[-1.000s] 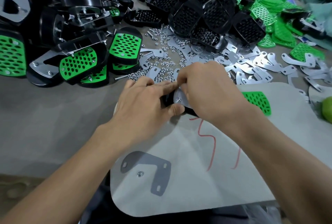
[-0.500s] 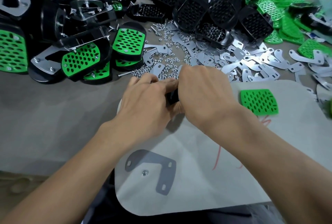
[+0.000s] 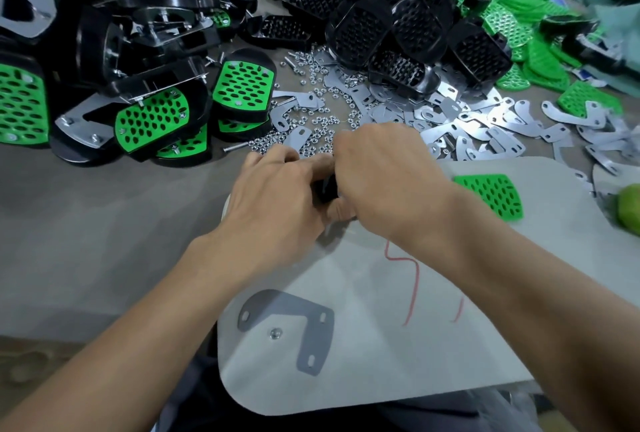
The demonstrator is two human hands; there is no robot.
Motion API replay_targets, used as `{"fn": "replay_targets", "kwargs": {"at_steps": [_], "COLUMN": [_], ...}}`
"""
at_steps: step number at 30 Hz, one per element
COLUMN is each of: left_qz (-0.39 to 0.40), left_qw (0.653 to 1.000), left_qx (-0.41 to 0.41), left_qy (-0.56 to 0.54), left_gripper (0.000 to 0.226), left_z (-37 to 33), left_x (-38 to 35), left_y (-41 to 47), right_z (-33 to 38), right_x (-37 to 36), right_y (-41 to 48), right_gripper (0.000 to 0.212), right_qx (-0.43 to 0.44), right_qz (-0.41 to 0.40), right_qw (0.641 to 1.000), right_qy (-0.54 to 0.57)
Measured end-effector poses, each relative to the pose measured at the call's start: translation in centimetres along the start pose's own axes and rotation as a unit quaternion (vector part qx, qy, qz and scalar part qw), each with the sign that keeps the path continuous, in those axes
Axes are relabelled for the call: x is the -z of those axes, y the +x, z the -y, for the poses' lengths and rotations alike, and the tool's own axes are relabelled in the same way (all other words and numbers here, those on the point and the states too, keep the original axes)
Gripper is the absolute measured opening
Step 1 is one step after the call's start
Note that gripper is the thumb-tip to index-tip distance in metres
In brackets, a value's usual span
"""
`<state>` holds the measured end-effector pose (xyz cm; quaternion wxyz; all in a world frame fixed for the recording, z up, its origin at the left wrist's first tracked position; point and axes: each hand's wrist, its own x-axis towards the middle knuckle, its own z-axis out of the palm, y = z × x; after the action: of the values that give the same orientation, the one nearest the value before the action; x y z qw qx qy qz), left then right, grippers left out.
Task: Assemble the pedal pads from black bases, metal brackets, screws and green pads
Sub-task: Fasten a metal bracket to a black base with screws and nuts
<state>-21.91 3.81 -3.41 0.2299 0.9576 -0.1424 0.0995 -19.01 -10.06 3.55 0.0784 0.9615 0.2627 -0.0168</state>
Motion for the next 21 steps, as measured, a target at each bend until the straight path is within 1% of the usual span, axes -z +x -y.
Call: {"fn": "replay_targets", "kwargs": {"at_steps": [2,3,4,6,9,13,16,18,19,21], "left_qz": [0.01,0.015,0.018,0.018,0.012,-0.004,-0.009,-0.003,-0.003,-0.005], "left_qw": [1.0,1.0,1.0,1.0,0.999,0.999,1.0,1.0,0.999,0.999], "left_qx": [0.007,0.011,0.014,0.012,0.012,0.014,0.021,0.03,0.034,0.041], "left_qy": [0.018,0.02,0.019,-0.003,-0.035,-0.045,-0.019,-0.006,-0.001,0.004], "left_gripper": [0.044,0.048,0.047,0.031,0.012,0.007,0.023,0.04,0.046,0.053], "left_z": [0.2,0.2,0.3,0.3,0.0,-0.2,-0.1,0.0,0.0,0.1], "left_x": [-0.3,-0.4,-0.4,-0.2,0.2,0.2,-0.1,-0.4,-0.5,-0.5], "left_y": [0.3,0.4,0.4,0.4,0.3,0.0,0.1,0.2,0.3,0.3], "right_z": [-0.9,-1.1,-1.1,-0.8,-0.2,0.3,0.1,-0.5,-0.8,-1.4], "right_x": [0.8,1.0,1.2,1.1,0.7,0.0,-0.2,0.0,0.1,0.1], "right_y": [0.2,0.3,0.4,0.6,0.5,0.3,0.3,0.1,0.0,0.2], "right_gripper": [0.03,0.034,0.038,0.044,0.041,0.038,0.041,0.046,0.042,0.025], "right_qx": [0.01,0.018,0.023,0.03,0.027,0.011,0.001,0.01,0.015,0.018], "right_qz": [0.037,0.05,0.053,0.046,0.02,-0.004,-0.005,0.006,0.005,-0.005], "right_qw": [0.999,0.998,0.998,0.998,0.999,1.0,1.0,1.0,1.0,1.0], "right_qy": [0.034,0.036,0.033,0.017,-0.004,-0.016,-0.015,-0.011,-0.008,0.013]}}
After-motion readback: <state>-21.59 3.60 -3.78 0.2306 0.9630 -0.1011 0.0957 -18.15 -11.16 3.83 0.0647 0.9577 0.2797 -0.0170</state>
